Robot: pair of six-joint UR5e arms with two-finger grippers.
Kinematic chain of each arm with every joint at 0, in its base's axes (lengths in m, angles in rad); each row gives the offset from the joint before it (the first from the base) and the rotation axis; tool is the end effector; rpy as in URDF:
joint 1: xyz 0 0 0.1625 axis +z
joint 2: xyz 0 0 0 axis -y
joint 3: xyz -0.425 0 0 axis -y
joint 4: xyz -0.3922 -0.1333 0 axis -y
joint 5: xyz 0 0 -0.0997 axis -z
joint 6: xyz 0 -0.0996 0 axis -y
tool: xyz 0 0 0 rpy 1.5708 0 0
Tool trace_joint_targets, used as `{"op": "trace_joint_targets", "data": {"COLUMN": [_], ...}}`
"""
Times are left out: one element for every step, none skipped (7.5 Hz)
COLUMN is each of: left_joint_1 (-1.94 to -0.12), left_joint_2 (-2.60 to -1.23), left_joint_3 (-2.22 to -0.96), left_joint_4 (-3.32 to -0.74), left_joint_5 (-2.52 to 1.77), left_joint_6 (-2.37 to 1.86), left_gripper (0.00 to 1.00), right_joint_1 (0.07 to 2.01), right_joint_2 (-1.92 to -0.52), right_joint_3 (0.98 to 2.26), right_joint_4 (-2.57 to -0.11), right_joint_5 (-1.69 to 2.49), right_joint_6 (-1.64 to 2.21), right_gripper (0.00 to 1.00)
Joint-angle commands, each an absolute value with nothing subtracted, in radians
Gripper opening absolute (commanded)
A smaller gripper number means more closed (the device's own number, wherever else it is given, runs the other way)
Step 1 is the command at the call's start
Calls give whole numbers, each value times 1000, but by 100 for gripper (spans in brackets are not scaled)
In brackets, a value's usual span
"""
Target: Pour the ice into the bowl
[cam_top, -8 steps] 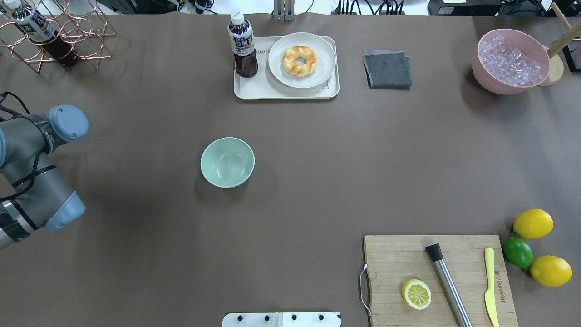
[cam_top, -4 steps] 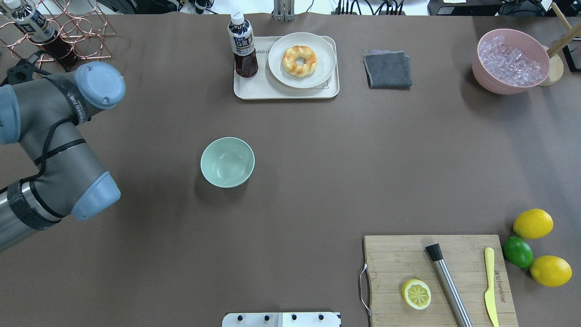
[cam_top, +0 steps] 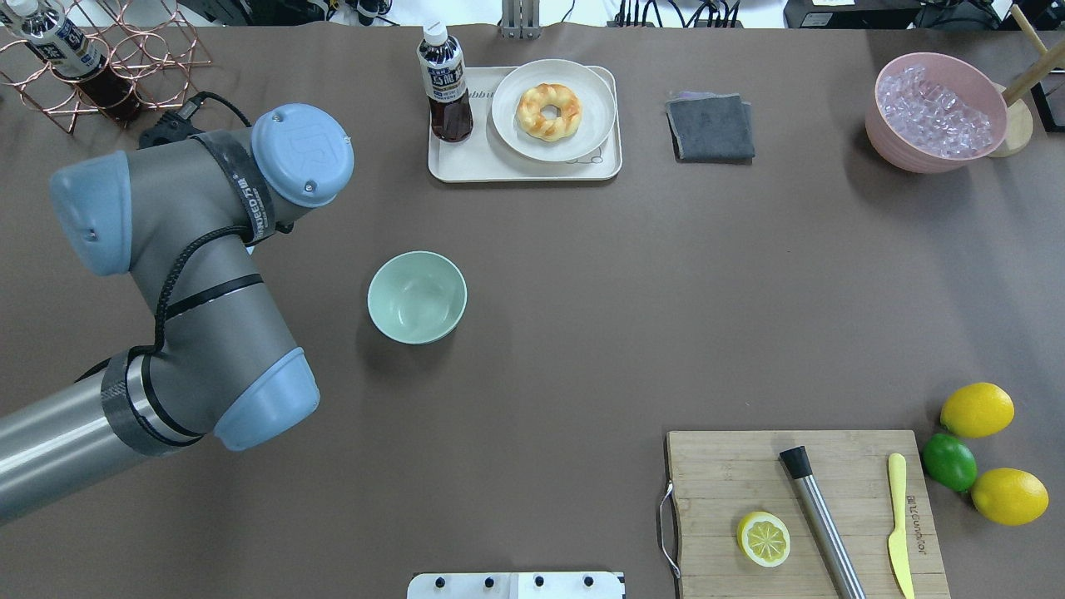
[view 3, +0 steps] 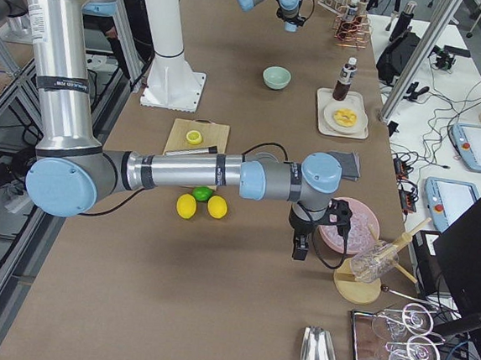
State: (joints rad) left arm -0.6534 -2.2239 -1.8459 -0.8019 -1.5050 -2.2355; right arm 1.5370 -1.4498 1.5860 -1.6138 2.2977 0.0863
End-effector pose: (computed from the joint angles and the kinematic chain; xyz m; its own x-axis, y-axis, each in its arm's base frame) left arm 0.3973 -0.4803 0.2684 0.2378 -0.9572 -0.1649 0.9675 0.2484 -0.0468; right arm 0.0486 -0.5480 0.5960 0.7448 -0.0010 0.6672 -0.0307 0.9989 0.0357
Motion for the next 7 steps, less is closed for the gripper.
{"op": "trace_joint_targets", "data": {"left_joint_1": [-603,-586,-566,-548,-545,-528,-520], "left_joint_2": [-2322,-2359,-2385,-2407,-2401,-2401,-2396], "left_joint_3": [-1848,-1851,-1855,-1855,-1852,-1852,-1852], "left_joint_4": [-807,-808,-821,-851,-926,-948,-987], "left_joint_5": [-1560,-1571,-1603,-1608,-1611,-1630,-1646], "left_joint_6": [-2316,-2327,-2356,-2377,-2378,-2385,-2393], "left_gripper": [60,60,60,60,60,60,60], "right_joint_1": [1537,1537,1537,1537,1537,1537,1537], "right_joint_2": [-1459,-1466,-1479,-1489,-1493,-1508,-1517], "right_joint_3": [1598,1601,1612,1623,1629,1644,1652], "right_joint_4": [-1614,-1614,-1614,-1614,-1614,-1614,-1614], "right_joint_5": [2298,2298,2298,2298,2298,2298,2298], "right_joint_6": [89,87,87,89,89,89,89], "right_gripper": [99,99,99,99,99,99,99]}}
